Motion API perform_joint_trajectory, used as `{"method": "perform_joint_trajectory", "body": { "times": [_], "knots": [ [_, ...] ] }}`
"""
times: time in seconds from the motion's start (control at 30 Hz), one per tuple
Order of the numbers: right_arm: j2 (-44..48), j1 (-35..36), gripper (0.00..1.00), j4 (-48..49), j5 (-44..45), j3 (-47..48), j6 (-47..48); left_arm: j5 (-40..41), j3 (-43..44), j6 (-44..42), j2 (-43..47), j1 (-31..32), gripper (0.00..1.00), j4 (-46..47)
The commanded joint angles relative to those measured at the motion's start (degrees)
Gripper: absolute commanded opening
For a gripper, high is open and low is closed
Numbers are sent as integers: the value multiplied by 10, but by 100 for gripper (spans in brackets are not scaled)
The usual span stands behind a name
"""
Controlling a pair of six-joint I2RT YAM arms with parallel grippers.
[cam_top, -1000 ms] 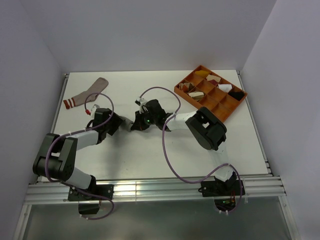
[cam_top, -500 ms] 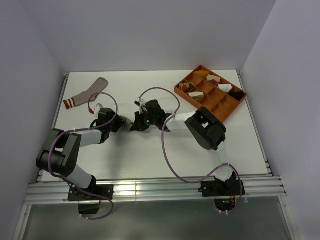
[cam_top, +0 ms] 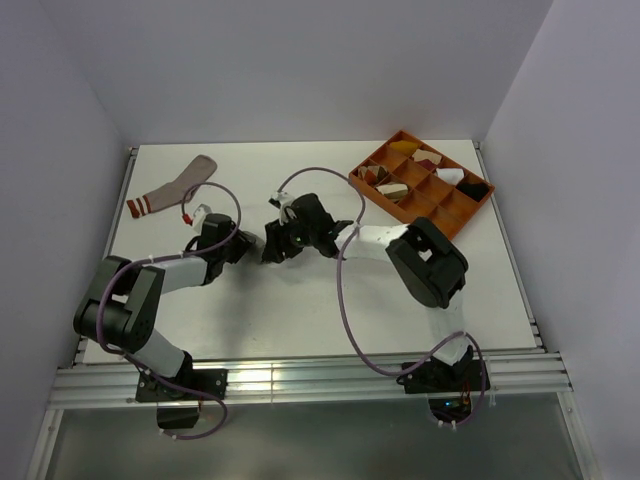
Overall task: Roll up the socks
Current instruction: Pick up the sock at the center of the board.
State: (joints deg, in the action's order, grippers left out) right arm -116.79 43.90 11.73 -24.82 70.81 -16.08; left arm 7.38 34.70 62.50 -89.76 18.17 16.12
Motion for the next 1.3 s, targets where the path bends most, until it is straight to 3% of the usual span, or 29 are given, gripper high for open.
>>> {"method": "perform_joint_trajectory", "body": {
  "times": [0.0,0.1,0.27,0.67,1.13,1.27],
  "knots": [
    [78,7,60,-13,41,-1,42,5,16,-27,-11,11,25,-51],
    [89,10,73,-6,71,-8,64,-3,23,-37,-11,18,24,-57],
    [80,19,77,13,106,-16,86,-19,39,-41,-20,36,23,-70],
    [83,77,77,137,238,-95,153,-40,43,-34,-17,61,23,-79],
    [22,114,74,128,322,-80,172,-52,48,-27,-16,71,23,-79],
    [14,114,67,145,326,-95,164,-62,45,-22,-16,71,23,-70]
  ]
}}
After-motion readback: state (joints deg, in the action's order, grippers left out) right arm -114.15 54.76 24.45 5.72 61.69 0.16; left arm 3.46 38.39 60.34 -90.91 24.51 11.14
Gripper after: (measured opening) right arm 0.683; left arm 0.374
